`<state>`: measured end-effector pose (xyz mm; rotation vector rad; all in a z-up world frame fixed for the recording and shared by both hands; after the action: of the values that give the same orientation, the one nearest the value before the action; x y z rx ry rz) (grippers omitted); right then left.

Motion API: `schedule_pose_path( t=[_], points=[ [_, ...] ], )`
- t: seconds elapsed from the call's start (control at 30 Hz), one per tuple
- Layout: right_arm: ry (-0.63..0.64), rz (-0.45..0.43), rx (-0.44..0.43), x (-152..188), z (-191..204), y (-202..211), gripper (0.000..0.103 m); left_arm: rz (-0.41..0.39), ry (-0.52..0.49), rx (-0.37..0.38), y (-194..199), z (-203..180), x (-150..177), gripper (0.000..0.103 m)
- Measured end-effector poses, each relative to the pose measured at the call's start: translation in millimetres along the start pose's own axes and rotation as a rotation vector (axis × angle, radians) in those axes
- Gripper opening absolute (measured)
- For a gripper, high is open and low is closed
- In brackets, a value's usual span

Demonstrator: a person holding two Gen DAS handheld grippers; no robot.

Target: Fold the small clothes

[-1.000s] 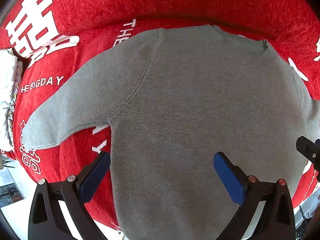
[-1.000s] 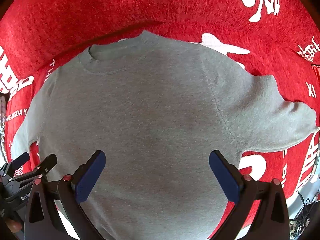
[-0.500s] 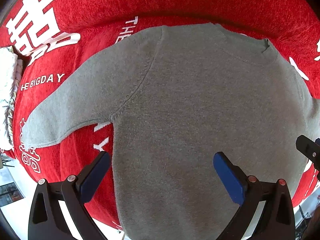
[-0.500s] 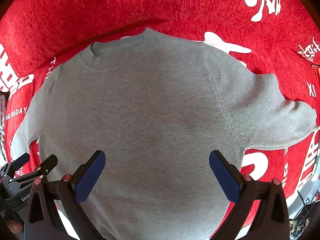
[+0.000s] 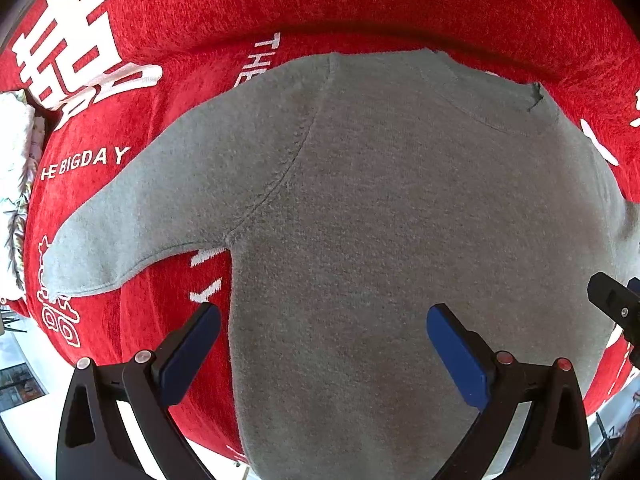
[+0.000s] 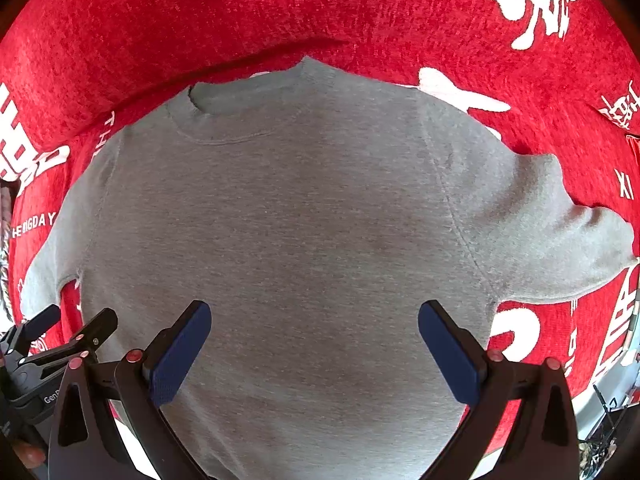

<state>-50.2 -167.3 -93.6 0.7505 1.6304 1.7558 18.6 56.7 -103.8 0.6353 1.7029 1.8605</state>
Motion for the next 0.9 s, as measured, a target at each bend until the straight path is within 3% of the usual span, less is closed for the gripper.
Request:
schedule_pose_path(
  t=[0.9],
  points=[
    [0.042, -0.005, 0.035, 2, 15, 2, 0.103, -0.022, 0.023, 0.034, 1, 3, -4, 0.103]
  ],
)
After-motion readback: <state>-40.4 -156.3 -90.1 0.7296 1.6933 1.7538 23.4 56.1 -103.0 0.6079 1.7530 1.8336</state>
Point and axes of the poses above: each gripper's, at about its wrist camera, not at the fingertips, and y roughly against the way its jaws point, z to its left, x to its underside, the point moved 7 cm from there along -y, roughly the way its jaws point, and after that the axes turned 12 degrees about -y, right-handed, at the moved point
